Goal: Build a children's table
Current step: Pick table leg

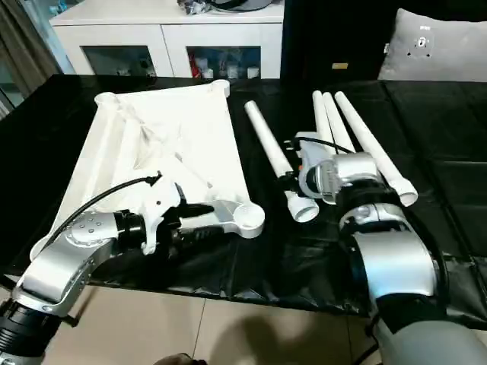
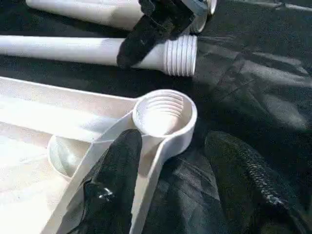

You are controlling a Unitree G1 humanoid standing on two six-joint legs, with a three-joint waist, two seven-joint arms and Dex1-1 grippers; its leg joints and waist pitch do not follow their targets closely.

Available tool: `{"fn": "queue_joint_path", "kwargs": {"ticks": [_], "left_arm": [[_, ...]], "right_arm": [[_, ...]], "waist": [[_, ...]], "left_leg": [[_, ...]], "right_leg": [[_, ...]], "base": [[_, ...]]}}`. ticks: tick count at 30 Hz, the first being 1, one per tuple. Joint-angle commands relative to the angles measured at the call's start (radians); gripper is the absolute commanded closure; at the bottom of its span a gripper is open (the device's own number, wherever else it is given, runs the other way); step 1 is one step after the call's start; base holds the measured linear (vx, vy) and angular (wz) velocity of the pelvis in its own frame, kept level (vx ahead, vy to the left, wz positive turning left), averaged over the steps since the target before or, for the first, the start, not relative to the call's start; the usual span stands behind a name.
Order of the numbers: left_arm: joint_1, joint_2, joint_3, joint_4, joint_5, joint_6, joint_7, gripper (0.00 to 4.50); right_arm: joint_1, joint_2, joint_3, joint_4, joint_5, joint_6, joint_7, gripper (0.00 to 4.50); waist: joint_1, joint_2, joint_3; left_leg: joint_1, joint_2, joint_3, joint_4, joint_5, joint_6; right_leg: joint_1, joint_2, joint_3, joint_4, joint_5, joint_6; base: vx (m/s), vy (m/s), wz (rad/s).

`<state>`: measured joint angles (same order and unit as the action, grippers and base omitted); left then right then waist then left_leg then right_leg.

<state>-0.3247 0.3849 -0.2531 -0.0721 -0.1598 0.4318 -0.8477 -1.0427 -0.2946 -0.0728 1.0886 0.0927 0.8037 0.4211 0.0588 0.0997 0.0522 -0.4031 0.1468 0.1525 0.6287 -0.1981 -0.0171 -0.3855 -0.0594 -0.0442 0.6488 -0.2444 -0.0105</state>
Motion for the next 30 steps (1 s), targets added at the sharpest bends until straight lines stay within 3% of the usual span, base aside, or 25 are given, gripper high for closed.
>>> {"fn": "queue_joint_path", "kwargs": {"ticks": [1,5,7,8,10,12,13,14,15,16,17,19,20,21,22,25,30], "left_arm": [[0.007,-0.002,0.016,-0.01,0.008,-0.008,0.02,2.02],[0.003,-0.017,0.035,-0.009,0.009,-0.01,0.051,2.02],[-0.007,-0.033,0.059,-0.004,-0.004,-0.007,0.076,2.02],[-0.007,-0.033,0.059,-0.004,-0.004,-0.007,0.076,2.02],[-0.033,-0.057,0.09,0.023,-0.011,-0.018,0.123,2.02],[-0.037,-0.06,0.094,0.028,-0.012,-0.02,0.129,2.02],[-0.066,-0.085,0.119,0.056,-0.023,-0.013,0.165,2.02],[-0.078,-0.095,0.129,0.066,-0.028,-0.008,0.178,2.02],[-0.078,-0.095,0.129,0.066,-0.028,-0.008,0.178,2.02],[-0.09,-0.105,0.139,0.075,-0.036,-0.001,0.188,2.02],[-0.101,-0.116,0.15,0.084,-0.043,0.004,0.201,2.02],[-0.113,-0.127,0.161,0.091,-0.053,0.01,0.211,2.02],[-0.129,-0.142,0.176,0.101,-0.074,0.021,0.217,1.85],[-0.129,-0.142,0.176,0.101,-0.074,0.021,0.217,1.75],[-0.156,-0.165,0.194,0.112,-0.104,0.031,0.216,1.69],[-0.222,-0.241,0.255,0.113,-0.209,0.087,0.234,1.42],[-0.272,-0.317,0.317,0.094,-0.364,0.205,0.259,1.05]], "right_arm": [[0.018,0.002,-0.021,-0.045,0.026,0.0,-0.013,2.64],[0.057,-0.001,-0.072,-0.154,0.051,0.003,-0.069,2.64],[0.099,0.01,-0.147,-0.285,0.104,-0.003,-0.089,2.64],[0.099,0.01,-0.147,-0.285,0.104,-0.003,-0.089,2.64],[0.177,0.039,-0.24,-0.492,0.177,-0.08,-0.101,2.64],[0.188,0.043,-0.247,-0.519,0.185,-0.099,-0.096,2.64],[0.251,0.068,-0.275,-0.659,0.23,-0.178,-0.064,2.64],[0.272,0.078,-0.286,-0.705,0.247,-0.193,-0.053,2.64],[0.272,0.078,-0.286,-0.705,0.247,-0.193,-0.053,2.64],[0.29,0.087,-0.292,-0.745,0.266,-0.199,-0.042,2.64],[0.309,0.093,-0.295,-0.777,0.286,-0.197,-0.026,2.64],[0.33,0.1,-0.297,-0.814,0.308,-0.192,-0.006,2.64],[0.359,0.11,-0.299,-0.856,0.343,-0.187,0.034,2.64],[0.359,0.11,-0.299,-0.856,0.343,-0.187,0.034,2.64],[0.412,0.131,-0.31,-0.932,0.409,-0.174,0.096,2.64],[0.549,0.149,-0.295,-1.069,0.52,-0.158,0.23,2.65],[0.634,0.139,-0.284,-1.138,0.622,-0.116,0.334,2.65]], "waist": [[0.004,-0.017,-0.079],[0.004,-0.021,-0.08],[0.006,-0.016,-0.083],[0.007,-0.019,-0.08],[0.009,-0.006,-0.082],[0.007,-0.013,-0.086],[0.01,0.009,-0.086],[0.01,-0.002,-0.082],[0.011,-0.005,-0.085],[0.011,0.01,-0.086],[0.006,0.004,-0.081],[0.003,0.004,-0.081],[0.006,0.033,-0.081],[0.001,0.016,-0.079],[0.0,0.018,-0.078],[0.009,0.011,-0.08],[0.007,0.01,-0.077]], "left_leg": [[0.02,0.07,-0.014,-0.052,0.019,0.109],[0.02,0.069,-0.013,-0.052,0.033,0.113],[0.02,0.069,-0.015,-0.049,0.041,0.114],[0.019,0.07,-0.013,-0.051,0.039,0.119],[0.02,0.071,-0.016,-0.049,0.039,0.121],[0.022,0.07,-0.018,-0.05,0.046,0.123],[0.023,0.068,-0.02,-0.048,0.046,0.119],[0.024,0.072,-0.016,-0.049,0.018,0.118],[0.022,0.069,-0.018,-0.052,0.023,0.116],[0.024,0.07,-0.022,-0.051,0.022,0.111],[0.023,0.069,-0.02,-0.055,0.003,0.106],[0.022,0.068,-0.021,-0.056,-0.014,0.095],[0.025,0.066,-0.022,-0.054,-0.023,0.088],[0.024,0.07,-0.024,-0.059,-0.054,0.079],[0.022,0.066,-0.023,-0.06,-0.054,0.082],[0.016,0.068,-0.024,-0.056,-0.032,0.107],[0.014,0.064,-0.023,-0.056,-0.037,0.11]], "right_leg": [[0.048,-0.082,0.036,-0.053,0.111,-0.309],[0.049,-0.082,0.037,-0.053,0.134,-0.302],[0.051,-0.082,0.037,-0.051,0.141,-0.298],[0.05,-0.082,0.038,-0.055,0.143,-0.292],[0.049,-0.083,0.039,-0.052,0.156,-0.278],[0.051,-0.081,0.037,-0.051,0.167,-0.274],[0.049,-0.081,0.036,-0.05,0.162,-0.277],[0.047,-0.083,0.04,-0.057,0.156,-0.268],[0.053,-0.082,0.038,-0.055,0.159,-0.268],[0.051,-0.084,0.036,-0.053,0.156,-0.273],[0.052,-0.08,0.037,-0.06,0.141,-0.273],[0.053,-0.081,0.037,-0.062,0.118,-0.274],[0.052,-0.083,0.036,-0.059,0.111,-0.272],[0.054,-0.082,0.037,-0.066,0.099,-0.271],[0.058,-0.08,0.037,-0.066,0.106,-0.269],[0.06,-0.088,0.038,-0.067,0.117,-0.27],[0.058,-0.087,0.037,-0.073,0.033,-0.264]], "base": [[0.0,0.0,0.0],[0.0,0.0,0.0],[0.0,0.0,0.0],[0.0,0.0,0.0],[0.0,0.0,0.0],[0.0,0.0,0.0],[0.0,0.0,0.0],[0.0,0.0,0.0],[0.0,0.0,0.0],[0.0,0.0,0.0],[0.0,0.0,0.0],[0.0,0.0,0.0],[0.0,0.0,0.0],[0.0,0.0,0.0],[0.0,0.0,0.0],[0.0,0.0,0.0],[0.0,0.0,0.0]]}}
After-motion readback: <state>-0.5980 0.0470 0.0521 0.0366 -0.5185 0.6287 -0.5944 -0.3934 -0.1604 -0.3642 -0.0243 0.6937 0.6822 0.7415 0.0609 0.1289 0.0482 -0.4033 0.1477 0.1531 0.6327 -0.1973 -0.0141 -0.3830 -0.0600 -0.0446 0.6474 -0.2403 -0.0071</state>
